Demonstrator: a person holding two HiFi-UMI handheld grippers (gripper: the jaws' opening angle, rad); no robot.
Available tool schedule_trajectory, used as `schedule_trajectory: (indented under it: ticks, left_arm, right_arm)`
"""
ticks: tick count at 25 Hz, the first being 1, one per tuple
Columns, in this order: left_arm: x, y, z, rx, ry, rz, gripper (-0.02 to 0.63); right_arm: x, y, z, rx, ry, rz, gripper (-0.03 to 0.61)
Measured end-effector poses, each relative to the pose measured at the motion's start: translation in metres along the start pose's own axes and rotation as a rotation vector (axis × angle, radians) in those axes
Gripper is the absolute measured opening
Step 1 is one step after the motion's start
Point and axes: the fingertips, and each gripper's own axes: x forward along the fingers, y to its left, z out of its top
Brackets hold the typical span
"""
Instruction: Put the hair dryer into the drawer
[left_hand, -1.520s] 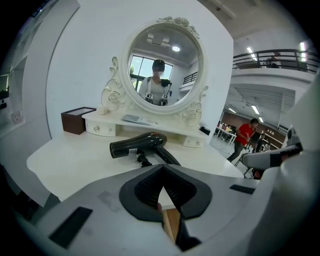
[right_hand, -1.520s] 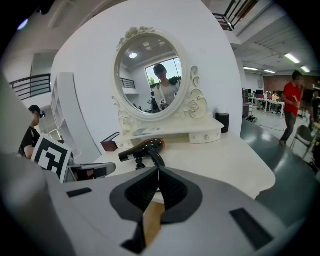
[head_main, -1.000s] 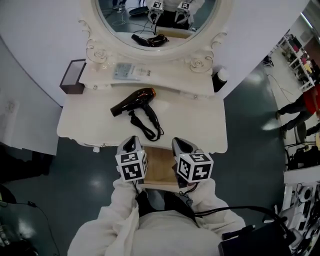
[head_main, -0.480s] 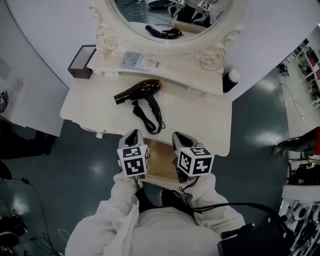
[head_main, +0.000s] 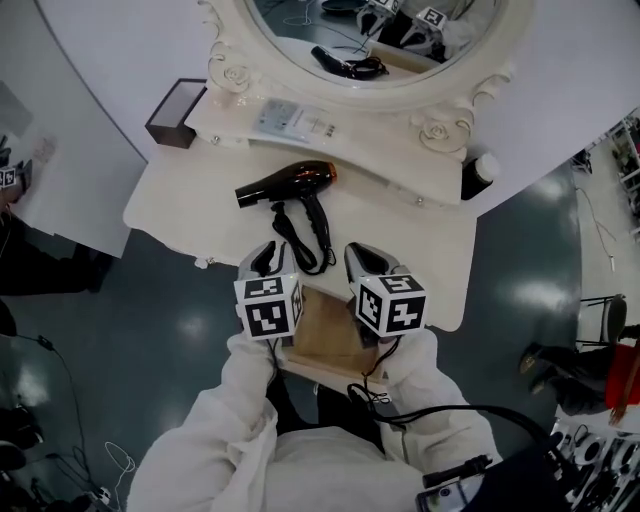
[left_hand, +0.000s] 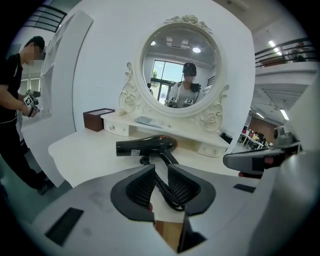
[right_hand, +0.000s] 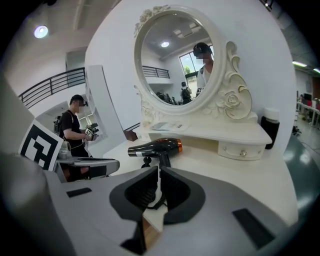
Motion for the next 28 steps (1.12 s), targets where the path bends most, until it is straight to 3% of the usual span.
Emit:
schedule_trajectory:
  ticks: [4,7,11,21,28]
  left_arm:
    - [0.019,0.005,-0.004,-0.033,0.029,0.002,0.103]
    - [0.035,0.009,-0.012,-0.063,0.069,0.004,0.153]
    - [0.056,0.014,-0.027,-0.107,0.129,0.014,0.178]
    - [0.087,0.022,-0.048,-0.173,0.212,0.055,0.206]
    - [0.102,0.023,-0.059,-0.204,0.269,0.095,0.207]
  right_arm:
    - [0.022,-0.003,0.003,0.001,0.011,0.025,0.064]
    - [0.039,-0.006,0.002,0.007,0.030,0.043,0.130]
    - [0.065,-0.013,-0.001,0.006,0.055,0.060,0.141]
    - [0.123,-0.024,-0.013,-0.050,0.144,0.138,0.216]
    - [0.149,-0.017,-0.021,-0.063,0.205,0.213,0.225]
